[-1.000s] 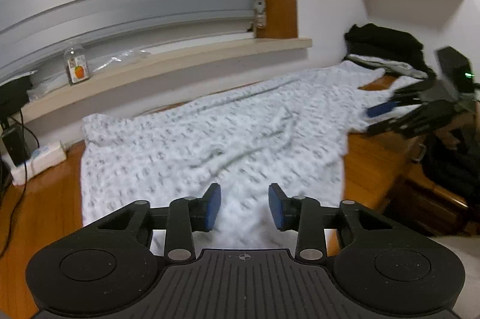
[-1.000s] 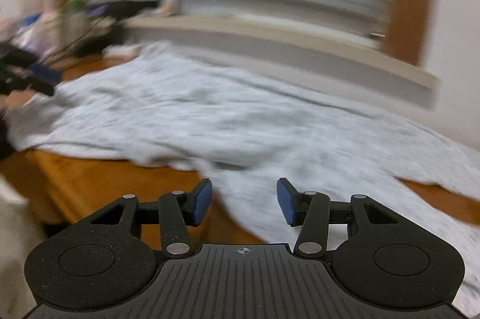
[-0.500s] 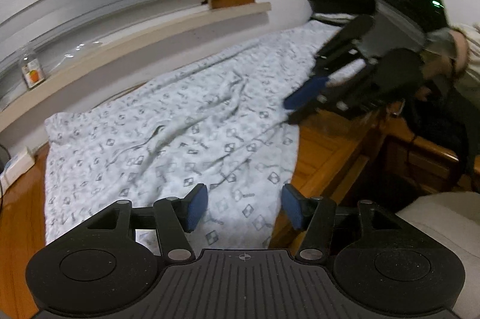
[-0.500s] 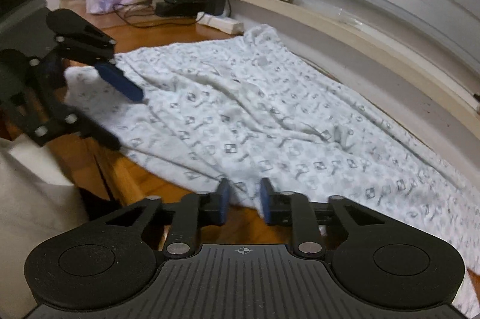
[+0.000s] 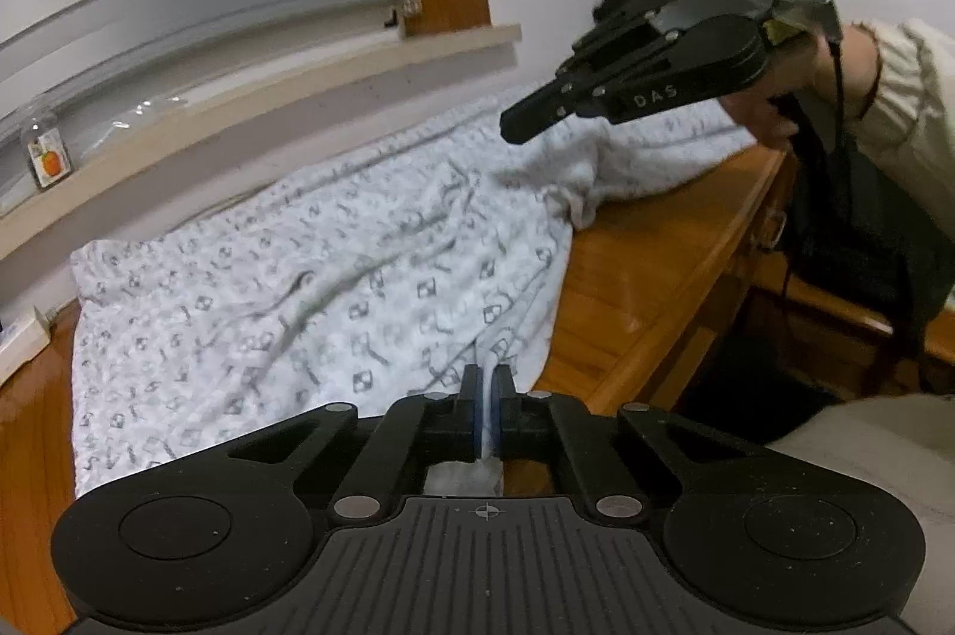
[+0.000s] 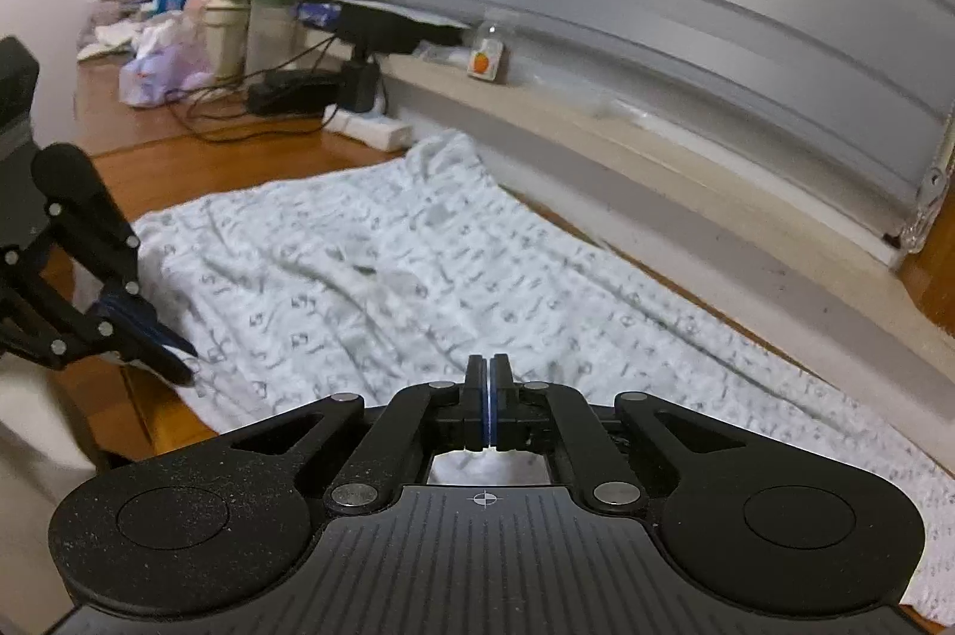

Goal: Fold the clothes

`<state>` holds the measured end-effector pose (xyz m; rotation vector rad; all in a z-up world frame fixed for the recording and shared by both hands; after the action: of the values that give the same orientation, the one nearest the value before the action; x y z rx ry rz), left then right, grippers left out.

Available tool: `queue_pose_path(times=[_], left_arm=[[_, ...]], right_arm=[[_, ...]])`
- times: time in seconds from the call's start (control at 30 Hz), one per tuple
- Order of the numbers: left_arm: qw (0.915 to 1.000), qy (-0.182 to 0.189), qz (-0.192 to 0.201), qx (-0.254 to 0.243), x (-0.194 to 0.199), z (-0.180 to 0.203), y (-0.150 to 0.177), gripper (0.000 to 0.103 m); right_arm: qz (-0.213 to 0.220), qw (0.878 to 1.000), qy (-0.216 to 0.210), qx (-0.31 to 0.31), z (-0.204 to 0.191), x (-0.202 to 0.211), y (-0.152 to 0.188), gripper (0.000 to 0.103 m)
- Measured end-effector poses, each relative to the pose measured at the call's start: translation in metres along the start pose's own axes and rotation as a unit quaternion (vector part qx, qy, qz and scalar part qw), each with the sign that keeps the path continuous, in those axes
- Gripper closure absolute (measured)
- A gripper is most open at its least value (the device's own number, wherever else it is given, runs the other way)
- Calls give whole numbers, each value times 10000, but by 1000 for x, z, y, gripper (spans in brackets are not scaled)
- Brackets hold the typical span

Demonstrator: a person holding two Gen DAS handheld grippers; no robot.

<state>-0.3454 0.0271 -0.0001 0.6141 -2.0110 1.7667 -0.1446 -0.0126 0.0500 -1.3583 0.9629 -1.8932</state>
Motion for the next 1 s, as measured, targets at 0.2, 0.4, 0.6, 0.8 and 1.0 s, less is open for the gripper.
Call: queue_pose_path(times=[0.2,0.4,0.6,0.8,1.0], left_arm=[[9982,76,424,425,36,-18,-10,101],[9950,-11,646,761,71,-41,-13,101],[9950,-160,633,757,79,-48,-13,101],[9953,-219,596,728,75,-48,-13,101],[9948,-139,590,813,69,-49,-12,101]], right_arm=[[-90,9998,-196,-31,-6,6,9,99],[-240,9979,-604,-31,-26,21,31,78],[-393,9959,-811,11,-36,24,46,67],[-296,9942,-1024,-111,-37,36,48,62],[-479,9927,-1102,49,-50,33,54,64]])
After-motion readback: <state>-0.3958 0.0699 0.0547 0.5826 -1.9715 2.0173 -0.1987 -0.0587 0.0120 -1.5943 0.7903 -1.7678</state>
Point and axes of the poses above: each gripper's, at about its wrist camera, not at the fingertips, and x roughly against the way its jaws point, z to its right, y to its underside, the point moved 5 cm from there along -x, roughly the way its jaws point
